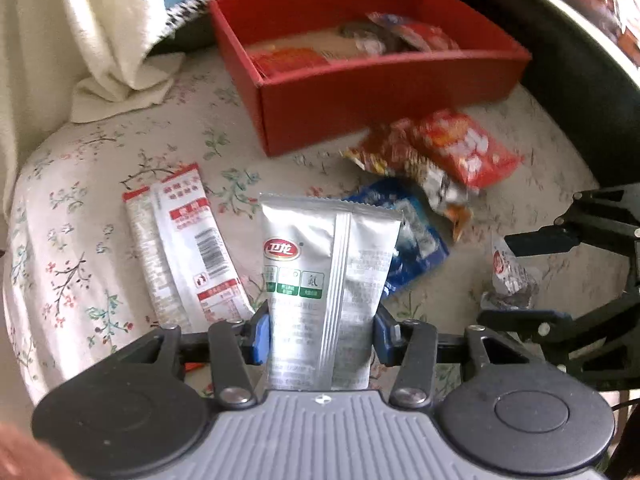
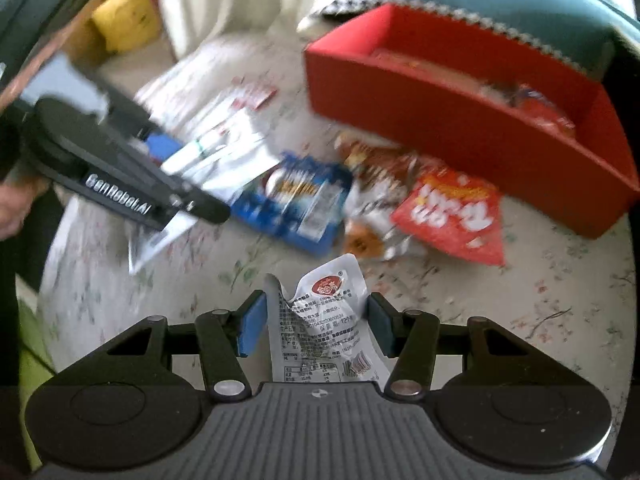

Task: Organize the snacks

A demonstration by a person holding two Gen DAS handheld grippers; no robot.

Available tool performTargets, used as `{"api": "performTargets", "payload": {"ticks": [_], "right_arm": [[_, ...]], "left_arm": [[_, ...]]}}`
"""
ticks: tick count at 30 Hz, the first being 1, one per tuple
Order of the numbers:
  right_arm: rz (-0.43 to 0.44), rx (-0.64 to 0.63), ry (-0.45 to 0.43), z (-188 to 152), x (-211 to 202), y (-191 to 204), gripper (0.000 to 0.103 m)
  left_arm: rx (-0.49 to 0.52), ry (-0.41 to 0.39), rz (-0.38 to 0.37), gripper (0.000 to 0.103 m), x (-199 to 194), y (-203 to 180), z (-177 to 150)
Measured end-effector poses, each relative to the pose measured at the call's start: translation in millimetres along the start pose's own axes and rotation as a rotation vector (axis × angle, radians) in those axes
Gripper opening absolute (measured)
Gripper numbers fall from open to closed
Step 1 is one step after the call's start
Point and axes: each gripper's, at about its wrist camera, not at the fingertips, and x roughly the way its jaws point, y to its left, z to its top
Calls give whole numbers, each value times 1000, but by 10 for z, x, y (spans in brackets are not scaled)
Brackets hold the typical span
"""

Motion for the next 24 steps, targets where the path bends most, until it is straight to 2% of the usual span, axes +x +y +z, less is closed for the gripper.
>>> {"api": "performTargets", "payload": {"ticks": [5,10,14,24], "right_arm": [[11,32,-54,71,-97,-54,62],[3,52,-113,235,-172,-61,62],[-20,72,-145,333,-171,-87,62],[-74,100,-151,382,-133,-137,62]], "left_arm": [[-86,-44,-13,41,-107,49,-40],[-110,-109,-7,41,-218,56,6],[-114,-125,11,41,-217,55,23],[-99,-151,45,41,-182,-57,85]]}}
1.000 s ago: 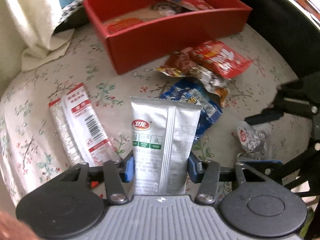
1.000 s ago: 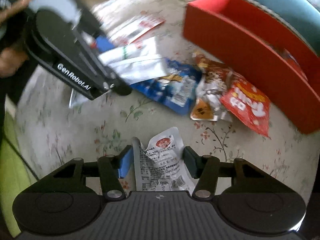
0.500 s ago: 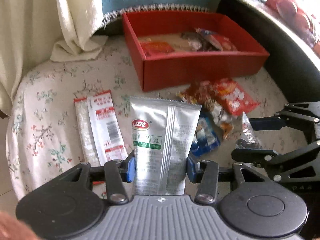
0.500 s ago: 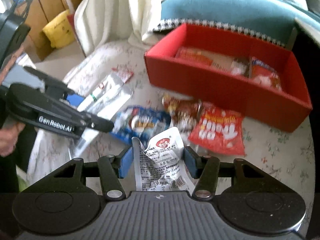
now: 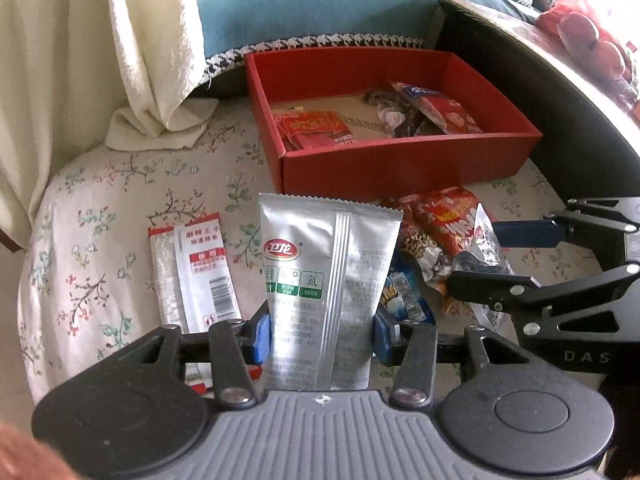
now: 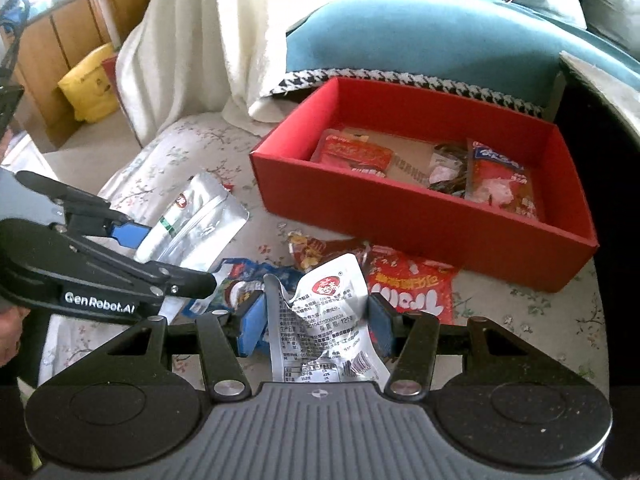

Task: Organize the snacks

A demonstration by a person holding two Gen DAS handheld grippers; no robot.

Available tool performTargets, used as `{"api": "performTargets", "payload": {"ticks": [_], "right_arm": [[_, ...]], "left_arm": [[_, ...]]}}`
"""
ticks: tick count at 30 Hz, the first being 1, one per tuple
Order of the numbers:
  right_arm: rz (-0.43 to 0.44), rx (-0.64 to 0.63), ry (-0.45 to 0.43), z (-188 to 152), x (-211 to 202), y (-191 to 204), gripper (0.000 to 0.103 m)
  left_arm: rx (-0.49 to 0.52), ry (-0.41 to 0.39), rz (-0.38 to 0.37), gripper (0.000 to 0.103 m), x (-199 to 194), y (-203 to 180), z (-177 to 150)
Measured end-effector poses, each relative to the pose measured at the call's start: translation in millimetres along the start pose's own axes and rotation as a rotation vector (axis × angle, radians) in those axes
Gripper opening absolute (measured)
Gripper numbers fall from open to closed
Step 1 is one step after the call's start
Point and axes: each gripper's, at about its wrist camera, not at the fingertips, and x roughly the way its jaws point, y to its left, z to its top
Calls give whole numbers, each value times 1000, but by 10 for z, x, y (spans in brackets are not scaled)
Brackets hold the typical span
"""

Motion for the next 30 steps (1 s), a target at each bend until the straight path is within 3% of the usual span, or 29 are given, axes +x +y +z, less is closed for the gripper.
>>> {"api": "performTargets", "payload": {"ticks": [14,30], "right_arm": [[-43,27,-20,26,-17,-83,62],[-80,67,-26,64,7,-191,63]], "left_arm": [[35,-60,73,41,18,-235,48],[41,-110,108,41,18,-255,121]]}}
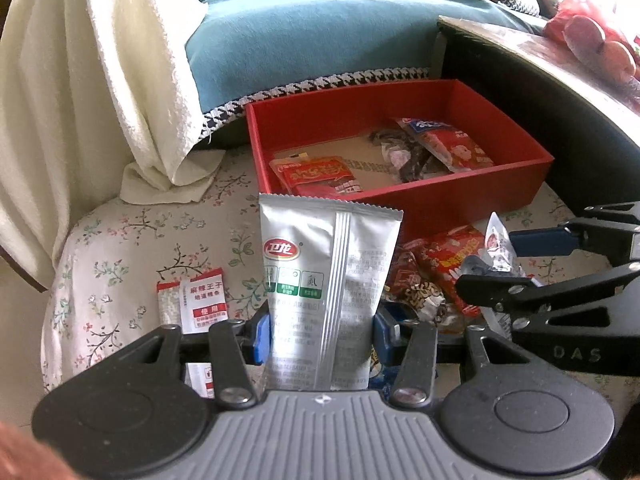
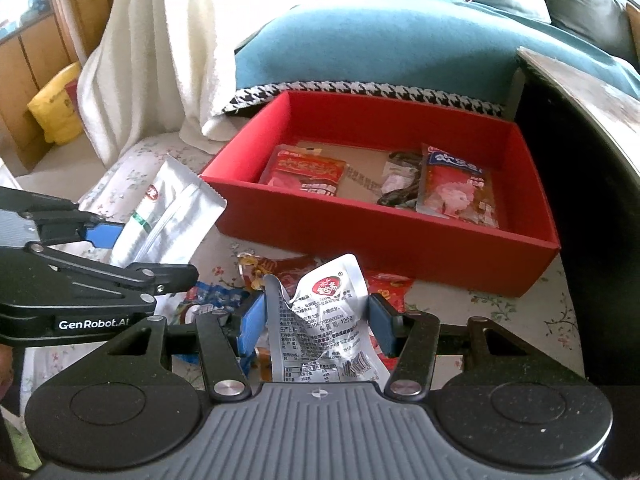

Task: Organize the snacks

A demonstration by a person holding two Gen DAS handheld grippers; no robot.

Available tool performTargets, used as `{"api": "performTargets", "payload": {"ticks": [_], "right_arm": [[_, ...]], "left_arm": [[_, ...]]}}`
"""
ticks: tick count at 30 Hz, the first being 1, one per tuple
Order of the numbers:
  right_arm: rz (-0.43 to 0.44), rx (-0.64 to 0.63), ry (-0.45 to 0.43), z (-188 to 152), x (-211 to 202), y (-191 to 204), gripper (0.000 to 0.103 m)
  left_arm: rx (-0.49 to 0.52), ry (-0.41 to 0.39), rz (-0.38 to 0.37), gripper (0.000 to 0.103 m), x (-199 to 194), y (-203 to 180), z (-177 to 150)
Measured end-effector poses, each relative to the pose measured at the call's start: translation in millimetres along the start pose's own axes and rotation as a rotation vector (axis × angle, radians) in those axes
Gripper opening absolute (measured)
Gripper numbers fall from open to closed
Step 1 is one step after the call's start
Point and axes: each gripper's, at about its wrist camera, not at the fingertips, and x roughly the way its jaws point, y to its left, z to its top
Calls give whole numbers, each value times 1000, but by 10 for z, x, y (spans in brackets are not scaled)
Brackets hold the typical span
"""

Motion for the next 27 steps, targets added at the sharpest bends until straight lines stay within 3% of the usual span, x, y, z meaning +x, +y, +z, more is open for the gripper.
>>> {"api": "performTargets", "payload": {"ticks": [16,27], "right_arm": [[-20,23,-50,76,-81,-103,63],[-45,64,-122,313,-148,-296,63]], "left_arm": [[10,-49,13,41,-28,-54,92],[29,-98,25,41,-4,-119,264]]}}
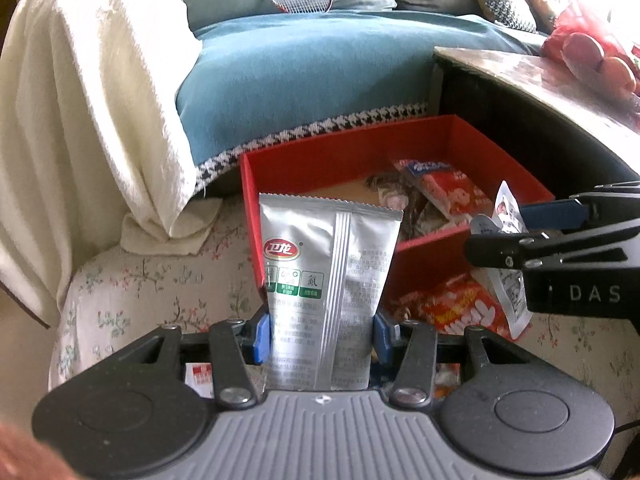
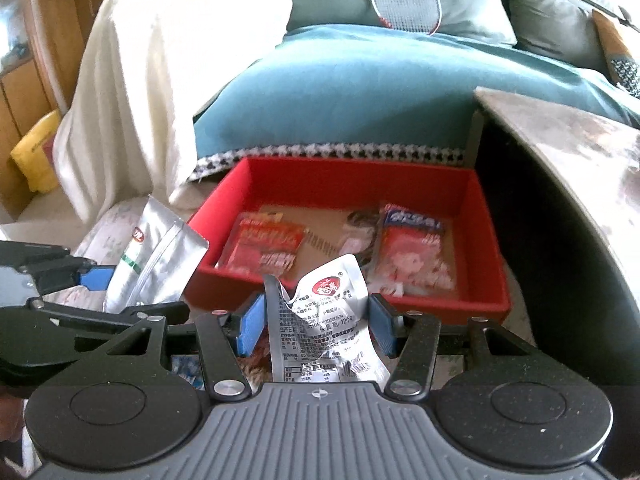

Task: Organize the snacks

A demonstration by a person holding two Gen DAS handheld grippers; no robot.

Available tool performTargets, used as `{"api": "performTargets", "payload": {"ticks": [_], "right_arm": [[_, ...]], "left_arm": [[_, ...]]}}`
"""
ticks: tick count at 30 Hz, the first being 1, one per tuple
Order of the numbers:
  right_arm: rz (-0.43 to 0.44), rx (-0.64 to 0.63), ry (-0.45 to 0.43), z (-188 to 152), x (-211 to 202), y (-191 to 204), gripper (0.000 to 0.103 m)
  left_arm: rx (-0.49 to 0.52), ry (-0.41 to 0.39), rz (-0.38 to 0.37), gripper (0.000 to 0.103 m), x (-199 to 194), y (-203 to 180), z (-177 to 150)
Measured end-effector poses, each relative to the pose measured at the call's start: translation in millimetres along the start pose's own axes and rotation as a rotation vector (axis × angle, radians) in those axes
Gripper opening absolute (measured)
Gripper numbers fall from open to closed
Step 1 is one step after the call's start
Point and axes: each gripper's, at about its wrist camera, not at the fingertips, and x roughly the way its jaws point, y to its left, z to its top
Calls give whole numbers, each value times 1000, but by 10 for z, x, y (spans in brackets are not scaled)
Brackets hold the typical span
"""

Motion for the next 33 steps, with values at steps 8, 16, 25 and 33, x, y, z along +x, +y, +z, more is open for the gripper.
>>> {"api": "performTargets", "payload": {"ticks": [8,16,25,33], "right_arm": [[-9,17,-35,319,156,-88,63],[-24,46,-38,556,460,-234,63],[-24,66,-15,706,827,-375,63],[-38,41,52,674,1176,-369,63]], "left_arm": [[-8,-49,5,41,82,9,307],[-51,-74,22,41,314,151,661],[-82,-70,14,41,591,193,860],[-83,-8,18,41,922,157,840]]}}
